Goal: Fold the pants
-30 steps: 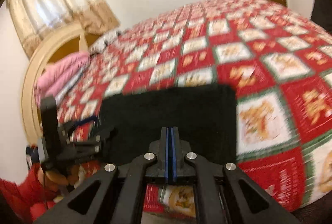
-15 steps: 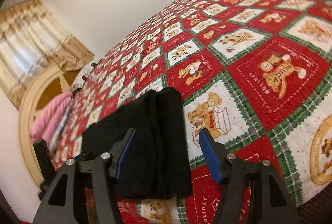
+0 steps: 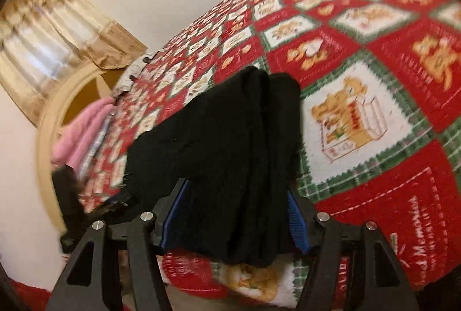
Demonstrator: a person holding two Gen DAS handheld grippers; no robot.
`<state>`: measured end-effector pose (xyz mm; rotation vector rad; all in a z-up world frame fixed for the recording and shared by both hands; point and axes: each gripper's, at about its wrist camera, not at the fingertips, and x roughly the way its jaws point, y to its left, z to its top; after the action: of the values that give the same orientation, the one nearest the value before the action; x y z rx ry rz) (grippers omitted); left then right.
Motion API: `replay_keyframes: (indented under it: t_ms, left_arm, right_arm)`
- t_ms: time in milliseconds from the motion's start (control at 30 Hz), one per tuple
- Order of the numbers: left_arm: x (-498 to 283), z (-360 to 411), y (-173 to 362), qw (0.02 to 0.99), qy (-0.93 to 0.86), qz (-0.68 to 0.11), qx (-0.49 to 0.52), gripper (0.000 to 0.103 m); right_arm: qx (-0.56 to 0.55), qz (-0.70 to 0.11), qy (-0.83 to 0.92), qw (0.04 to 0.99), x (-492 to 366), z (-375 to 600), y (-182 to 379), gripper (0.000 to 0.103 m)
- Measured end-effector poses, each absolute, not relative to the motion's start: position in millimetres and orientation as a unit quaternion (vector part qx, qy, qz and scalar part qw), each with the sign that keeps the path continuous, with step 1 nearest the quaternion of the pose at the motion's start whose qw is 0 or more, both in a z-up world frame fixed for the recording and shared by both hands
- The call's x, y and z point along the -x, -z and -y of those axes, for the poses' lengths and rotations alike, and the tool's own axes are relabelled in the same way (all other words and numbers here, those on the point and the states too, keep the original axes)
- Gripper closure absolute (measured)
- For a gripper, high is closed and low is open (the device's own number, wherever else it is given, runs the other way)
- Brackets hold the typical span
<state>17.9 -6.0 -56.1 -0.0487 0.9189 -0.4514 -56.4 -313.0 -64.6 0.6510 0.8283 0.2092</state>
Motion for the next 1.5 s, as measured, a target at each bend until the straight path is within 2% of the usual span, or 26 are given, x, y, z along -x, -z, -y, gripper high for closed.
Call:
replay_keyframes:
  t_ms: [133, 200, 233, 300, 367, 467, 533, 833, 900, 967, 1067, 1200, 1500]
  left_arm:
    - [-21, 2, 54, 0.865, 0.228, -0.445, 0.041, 0.002]
    - [-21, -3, 52, 0.863, 0.236, -0.442, 0.060, 0.010]
    - [-21, -6, 51, 0.861, 0.243, -0.440, 0.075, 0.017]
    - [-23, -12, 49, 0.855, 0.255, -0.440, 0.099, 0.029]
    - [-25, -18, 50, 0.848, 0.259, -0.443, 0.127, 0.045]
    - [-26, -22, 52, 0.850, 0.250, -0.445, 0.127, 0.058]
    - [-26, -21, 52, 0.855, 0.246, -0.441, 0.115, 0.060]
    - [-27, -24, 54, 0.857, 0.237, -0.443, 0.117, 0.053]
    - [-23, -14, 52, 0.866, 0.232, -0.436, 0.076, 0.057]
    - [-23, -11, 51, 0.869, 0.229, -0.434, 0.059, 0.070]
    - [-29, -16, 49, 0.861, 0.236, -0.443, 0.082, 0.080]
    - [-27, -17, 35, 0.868, 0.240, -0.427, 0.076, 0.082]
    - [-22, -29, -6, 0.904, 0.229, -0.359, 0.038, 0.082]
  right_arm:
    - [-0.332, -0.392, -0.110, 0.851, 56, 319, 71, 0.038]
    - [-0.323, -0.397, -0.107, 0.852, 56, 316, 71, 0.039]
    - [-0.313, -0.400, -0.105, 0.855, 55, 313, 70, 0.040]
    - [-0.285, -0.408, -0.096, 0.862, 54, 308, 68, 0.055]
    - [-0.265, -0.414, -0.088, 0.866, 52, 306, 67, 0.058]
    - [-0.264, -0.412, -0.087, 0.868, 53, 307, 66, 0.061]
    - [-0.255, -0.412, -0.086, 0.871, 53, 305, 66, 0.061]
    - [-0.269, -0.406, -0.089, 0.869, 52, 309, 71, 0.057]
    - [-0.268, -0.409, -0.090, 0.868, 52, 309, 71, 0.057]
    - [-0.252, -0.414, -0.088, 0.870, 50, 306, 67, 0.060]
    - [-0.208, -0.417, -0.080, 0.881, 51, 295, 61, 0.065]
    - [-0.184, -0.411, -0.079, 0.889, 51, 286, 42, 0.070]
    - [-0.141, -0.350, -0.144, 0.915, 49, 239, -25, 0.072]
